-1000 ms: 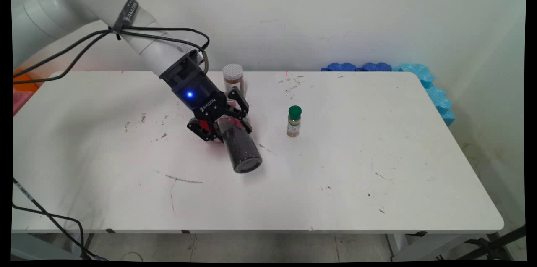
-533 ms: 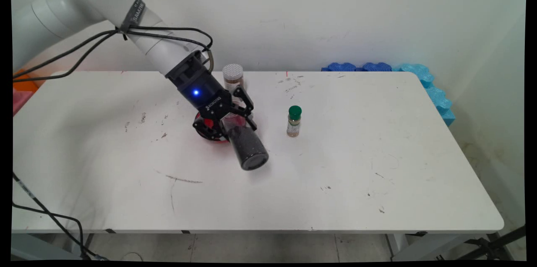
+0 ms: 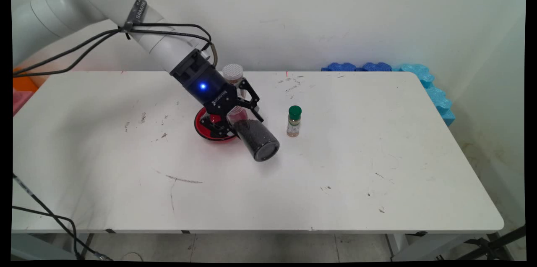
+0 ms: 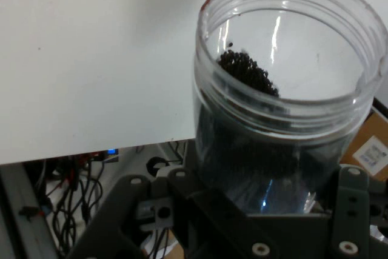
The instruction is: Pour the black seasoning powder in the red bowl
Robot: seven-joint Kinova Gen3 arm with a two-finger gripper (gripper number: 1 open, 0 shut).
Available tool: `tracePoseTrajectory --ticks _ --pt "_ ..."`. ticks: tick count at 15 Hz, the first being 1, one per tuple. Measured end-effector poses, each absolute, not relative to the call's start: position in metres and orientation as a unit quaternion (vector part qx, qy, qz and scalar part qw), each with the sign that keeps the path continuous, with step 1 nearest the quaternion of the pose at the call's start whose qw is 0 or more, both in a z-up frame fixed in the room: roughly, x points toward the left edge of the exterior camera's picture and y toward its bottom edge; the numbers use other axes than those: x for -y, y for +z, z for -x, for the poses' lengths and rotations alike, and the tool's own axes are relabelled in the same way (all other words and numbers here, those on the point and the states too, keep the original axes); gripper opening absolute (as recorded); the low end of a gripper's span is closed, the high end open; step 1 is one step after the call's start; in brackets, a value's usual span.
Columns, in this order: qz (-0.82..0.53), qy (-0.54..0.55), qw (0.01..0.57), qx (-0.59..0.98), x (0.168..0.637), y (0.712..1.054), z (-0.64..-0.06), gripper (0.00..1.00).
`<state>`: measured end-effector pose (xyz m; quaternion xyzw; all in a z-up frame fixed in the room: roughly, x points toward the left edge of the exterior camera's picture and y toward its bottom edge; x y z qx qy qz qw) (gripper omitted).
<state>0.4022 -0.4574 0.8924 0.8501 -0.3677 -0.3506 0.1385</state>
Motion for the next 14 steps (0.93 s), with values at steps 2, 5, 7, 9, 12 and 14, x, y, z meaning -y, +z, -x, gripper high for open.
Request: tracePoseTrajectory --ticks 2,5,7,9,12,14 --pt "-0.856 -0.351 0.138 0.353 0.4572 0.8927 -0.4036 0.00" --pt "-0.863 -0.352 0.138 0.335 0.4572 0.8937 -0.4056 0.00" --pt "-0.869 -0.351 0.138 0.320 0.4555 0.8942 -0.4066 0.00" --pt "-0.876 -0.351 0.138 0.300 0.4537 0.8953 -0.4066 0.00" --pt "-0.884 -0.352 0.136 0.277 0.4523 0.8955 -0.4070 0.00" --pt "-0.886 -0.352 0.136 0.269 0.4522 0.8953 -0.4076 0.00"
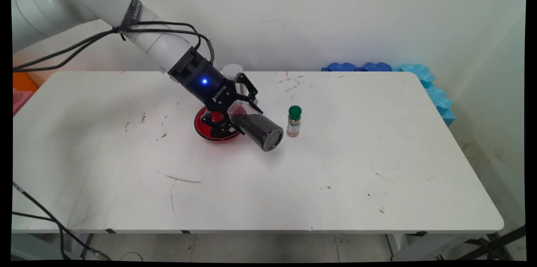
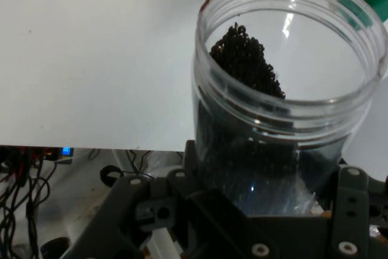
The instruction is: Pour the black seasoning powder in the red bowl
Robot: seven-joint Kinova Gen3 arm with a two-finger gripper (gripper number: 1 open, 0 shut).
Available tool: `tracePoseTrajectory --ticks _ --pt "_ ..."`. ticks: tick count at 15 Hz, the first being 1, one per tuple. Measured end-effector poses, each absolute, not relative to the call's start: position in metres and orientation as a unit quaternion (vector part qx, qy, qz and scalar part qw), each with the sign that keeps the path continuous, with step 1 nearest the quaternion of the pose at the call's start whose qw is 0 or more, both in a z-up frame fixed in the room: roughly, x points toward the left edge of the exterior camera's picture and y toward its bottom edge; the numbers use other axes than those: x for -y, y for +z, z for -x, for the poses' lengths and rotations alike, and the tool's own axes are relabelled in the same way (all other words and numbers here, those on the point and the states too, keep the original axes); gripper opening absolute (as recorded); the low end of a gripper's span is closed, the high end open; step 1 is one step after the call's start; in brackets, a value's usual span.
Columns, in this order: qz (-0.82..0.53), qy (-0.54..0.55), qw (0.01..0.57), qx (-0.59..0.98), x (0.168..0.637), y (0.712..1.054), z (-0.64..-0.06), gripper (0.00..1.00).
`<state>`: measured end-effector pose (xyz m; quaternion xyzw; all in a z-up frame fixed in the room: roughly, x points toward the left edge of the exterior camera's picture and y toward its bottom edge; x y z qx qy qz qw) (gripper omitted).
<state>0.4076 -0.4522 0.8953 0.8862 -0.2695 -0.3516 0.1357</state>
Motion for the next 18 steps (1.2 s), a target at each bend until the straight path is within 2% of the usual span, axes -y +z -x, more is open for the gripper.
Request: tracePoseTrajectory --ticks 18 --pt "-0.822 -0.389 0.178 0.376 0.452 0.893 -0.426 0.00"
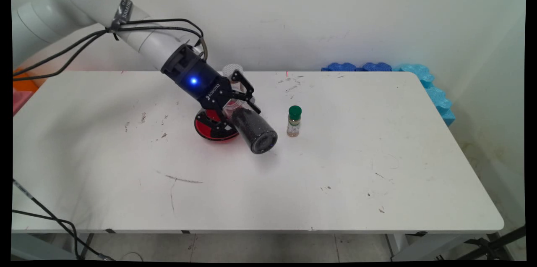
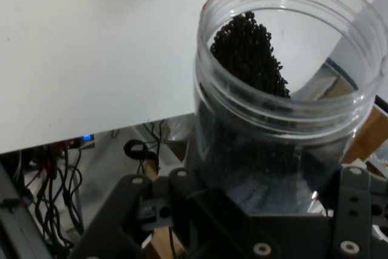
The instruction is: Pour the black seasoning powder in the red bowl
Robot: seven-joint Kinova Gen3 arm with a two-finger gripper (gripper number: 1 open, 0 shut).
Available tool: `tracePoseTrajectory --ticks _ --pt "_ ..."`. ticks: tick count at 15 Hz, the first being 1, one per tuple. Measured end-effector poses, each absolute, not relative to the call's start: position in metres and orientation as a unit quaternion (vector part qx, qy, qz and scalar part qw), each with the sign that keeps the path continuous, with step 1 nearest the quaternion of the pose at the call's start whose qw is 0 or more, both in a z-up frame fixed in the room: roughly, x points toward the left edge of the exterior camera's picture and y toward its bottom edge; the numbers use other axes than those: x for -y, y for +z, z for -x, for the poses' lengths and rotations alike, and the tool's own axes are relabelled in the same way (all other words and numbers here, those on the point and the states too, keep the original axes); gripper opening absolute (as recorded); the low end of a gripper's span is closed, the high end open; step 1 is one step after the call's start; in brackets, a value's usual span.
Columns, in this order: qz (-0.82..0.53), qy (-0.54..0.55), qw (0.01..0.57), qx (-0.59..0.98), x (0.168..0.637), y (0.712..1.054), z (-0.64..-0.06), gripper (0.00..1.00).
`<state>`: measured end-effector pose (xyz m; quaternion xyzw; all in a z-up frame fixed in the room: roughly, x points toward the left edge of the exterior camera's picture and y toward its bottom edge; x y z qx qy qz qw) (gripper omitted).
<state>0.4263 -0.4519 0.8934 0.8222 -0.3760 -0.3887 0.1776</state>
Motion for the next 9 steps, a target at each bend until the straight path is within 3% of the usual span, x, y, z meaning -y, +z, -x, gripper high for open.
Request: tracePoseTrajectory --ticks 9 --pt "-0.819 -0.410 0.180 0.360 0.451 0.890 -0.444 0.00"
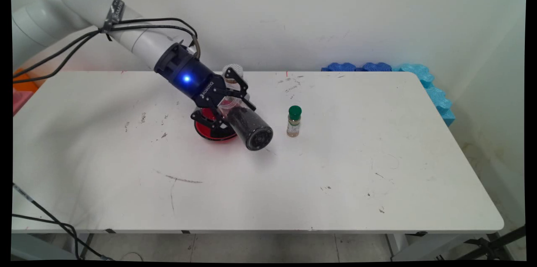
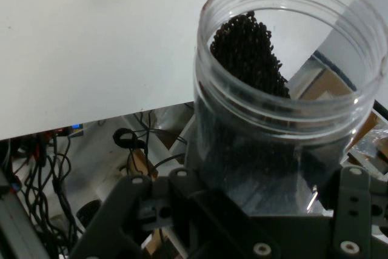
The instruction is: Pour the black seasoning powder in the red bowl
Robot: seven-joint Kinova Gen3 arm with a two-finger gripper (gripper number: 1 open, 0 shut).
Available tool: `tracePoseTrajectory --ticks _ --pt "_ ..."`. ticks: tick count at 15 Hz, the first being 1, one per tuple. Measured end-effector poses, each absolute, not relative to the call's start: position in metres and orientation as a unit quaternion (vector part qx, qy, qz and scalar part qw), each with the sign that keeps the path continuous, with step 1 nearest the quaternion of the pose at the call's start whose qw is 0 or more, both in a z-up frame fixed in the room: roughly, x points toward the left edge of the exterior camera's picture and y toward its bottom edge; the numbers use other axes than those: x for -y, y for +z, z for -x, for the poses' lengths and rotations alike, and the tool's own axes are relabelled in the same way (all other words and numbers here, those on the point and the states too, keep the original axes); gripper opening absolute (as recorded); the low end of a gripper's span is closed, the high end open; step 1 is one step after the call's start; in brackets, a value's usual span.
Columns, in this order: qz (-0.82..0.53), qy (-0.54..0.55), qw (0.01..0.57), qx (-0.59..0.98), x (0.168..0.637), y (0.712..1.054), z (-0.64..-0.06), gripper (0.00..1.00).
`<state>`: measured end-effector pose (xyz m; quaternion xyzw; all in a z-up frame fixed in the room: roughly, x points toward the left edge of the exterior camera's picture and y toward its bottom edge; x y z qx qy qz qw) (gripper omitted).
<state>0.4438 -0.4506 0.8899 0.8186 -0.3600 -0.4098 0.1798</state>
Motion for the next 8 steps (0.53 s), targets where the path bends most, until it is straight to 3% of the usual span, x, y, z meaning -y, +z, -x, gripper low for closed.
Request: tracePoseTrajectory --ticks 8 --pt "-0.826 -0.430 0.176 0.319 0.4526 0.8866 -0.4538 0.00"
